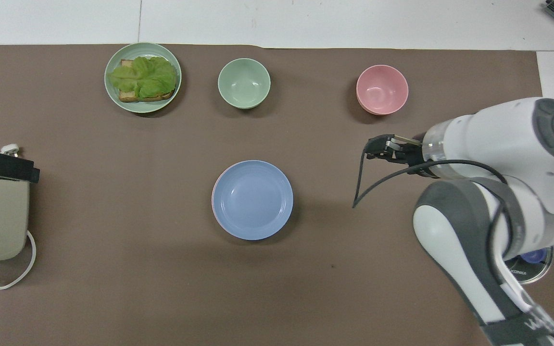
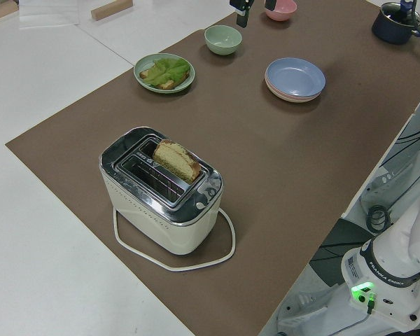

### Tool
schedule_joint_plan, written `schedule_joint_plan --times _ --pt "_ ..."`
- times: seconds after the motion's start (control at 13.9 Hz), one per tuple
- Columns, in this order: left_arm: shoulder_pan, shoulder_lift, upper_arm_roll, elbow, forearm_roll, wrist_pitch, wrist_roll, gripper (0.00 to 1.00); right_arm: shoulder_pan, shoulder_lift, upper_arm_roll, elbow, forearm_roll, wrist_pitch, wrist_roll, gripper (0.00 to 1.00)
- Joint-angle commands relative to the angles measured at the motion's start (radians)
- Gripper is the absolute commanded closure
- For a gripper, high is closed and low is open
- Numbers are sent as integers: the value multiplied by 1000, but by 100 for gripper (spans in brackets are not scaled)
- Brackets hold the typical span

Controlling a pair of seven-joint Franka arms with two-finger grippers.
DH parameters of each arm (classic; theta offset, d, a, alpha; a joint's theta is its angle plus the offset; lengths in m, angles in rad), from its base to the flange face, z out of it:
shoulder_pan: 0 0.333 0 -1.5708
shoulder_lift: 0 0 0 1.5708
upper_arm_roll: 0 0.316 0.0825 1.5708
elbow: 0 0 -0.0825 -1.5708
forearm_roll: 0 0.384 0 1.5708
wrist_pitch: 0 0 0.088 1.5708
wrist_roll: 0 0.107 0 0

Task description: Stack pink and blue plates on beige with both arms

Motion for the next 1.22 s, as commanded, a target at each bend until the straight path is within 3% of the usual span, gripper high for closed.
schedule_joint_plan --times 0.0,0.29,0.5,0.72,1.15 --pt "6 -10 0 0 -7 -18 2 0 -65 28 15 190 -48 -206 -49 0" --pt "6 -11 0 0 -7 -18 2 0 -66 40 16 308 -128 -328 -96 0" --pt "6 -10 0 0 -7 -18 2 0 -101 111 12 434 -128 -400 -193 0" --pt "6 -10 0 0 -7 -18 2 0 -112 50 11 335 -105 -374 -204 0" --pt "6 -10 0 0 -7 -18 2 0 -105 46 12 321 -95 -331 -244 0"
